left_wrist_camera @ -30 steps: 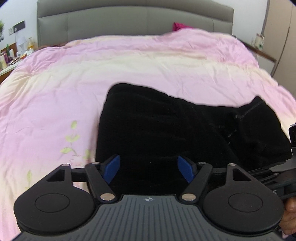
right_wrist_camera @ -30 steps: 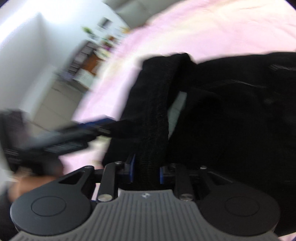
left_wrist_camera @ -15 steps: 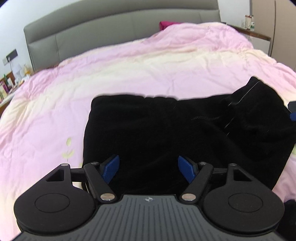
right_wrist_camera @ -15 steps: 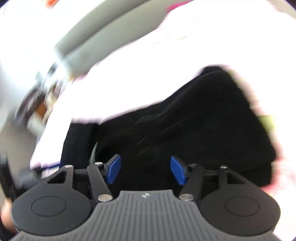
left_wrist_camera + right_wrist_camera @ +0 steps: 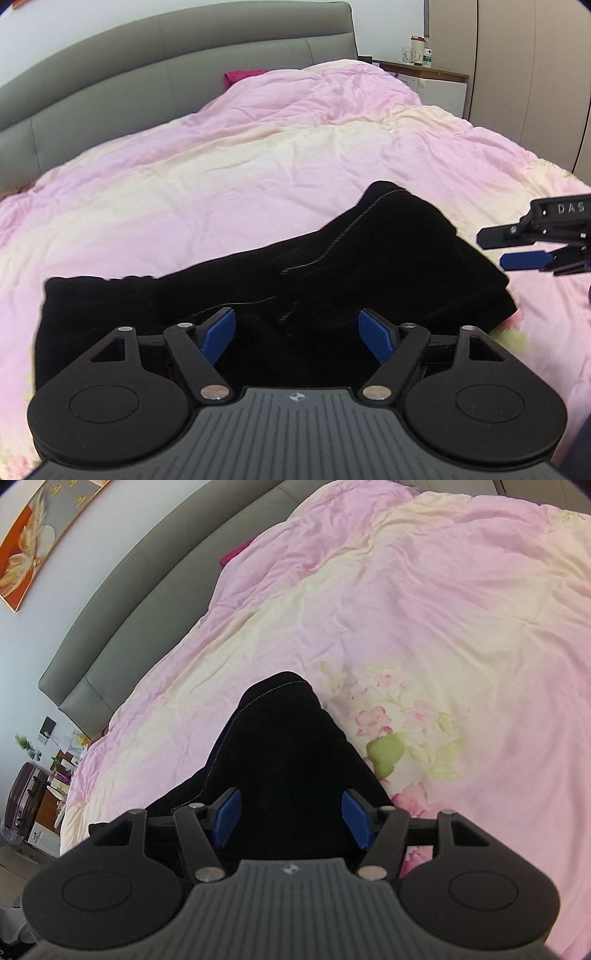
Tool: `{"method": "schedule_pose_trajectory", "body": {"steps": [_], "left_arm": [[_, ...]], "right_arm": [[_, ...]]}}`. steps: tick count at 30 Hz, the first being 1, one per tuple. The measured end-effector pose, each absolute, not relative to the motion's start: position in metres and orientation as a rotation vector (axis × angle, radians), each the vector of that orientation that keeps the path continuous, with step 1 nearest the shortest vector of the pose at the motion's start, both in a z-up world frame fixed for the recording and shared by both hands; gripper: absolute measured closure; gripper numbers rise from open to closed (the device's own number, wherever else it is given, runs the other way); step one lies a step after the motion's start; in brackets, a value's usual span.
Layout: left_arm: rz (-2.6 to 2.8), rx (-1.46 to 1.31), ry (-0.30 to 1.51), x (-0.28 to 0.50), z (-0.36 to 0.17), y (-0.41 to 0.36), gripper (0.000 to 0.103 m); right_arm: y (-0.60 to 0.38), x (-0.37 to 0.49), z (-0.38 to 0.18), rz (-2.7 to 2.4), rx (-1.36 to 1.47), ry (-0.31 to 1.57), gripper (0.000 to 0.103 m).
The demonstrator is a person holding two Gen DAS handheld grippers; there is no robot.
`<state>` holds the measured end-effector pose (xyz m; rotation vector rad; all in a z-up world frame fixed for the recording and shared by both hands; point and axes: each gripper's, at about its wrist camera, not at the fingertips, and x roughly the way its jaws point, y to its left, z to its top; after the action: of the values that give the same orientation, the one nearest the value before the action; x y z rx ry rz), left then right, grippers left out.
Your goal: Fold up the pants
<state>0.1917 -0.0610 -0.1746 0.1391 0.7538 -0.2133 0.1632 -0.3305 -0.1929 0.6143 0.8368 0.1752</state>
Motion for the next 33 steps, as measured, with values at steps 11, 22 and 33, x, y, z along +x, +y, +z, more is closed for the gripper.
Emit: {"method": "schedule_pose_trajectory", "body": {"steps": [11,22,33], "left_arm": [[-0.301,0.027,0.853,0.225,-0.208,-0.102,0.014],[-0.231,-0.074,0.999,0.214,-0.217,-0.061,0.015],[-0.325,-0.096,0.842,0.218,-0.176,-0.084,0.015]], "right_arm": [[-0.311,0.170,-0.200,0.258,0.413,0.849,0.059],[-0.270,0.170,-0.226,0.277,0.198,1.106,0.060],[-0.304,0.161,-0.204,0.231,0.367,1.016,0.056]]}}
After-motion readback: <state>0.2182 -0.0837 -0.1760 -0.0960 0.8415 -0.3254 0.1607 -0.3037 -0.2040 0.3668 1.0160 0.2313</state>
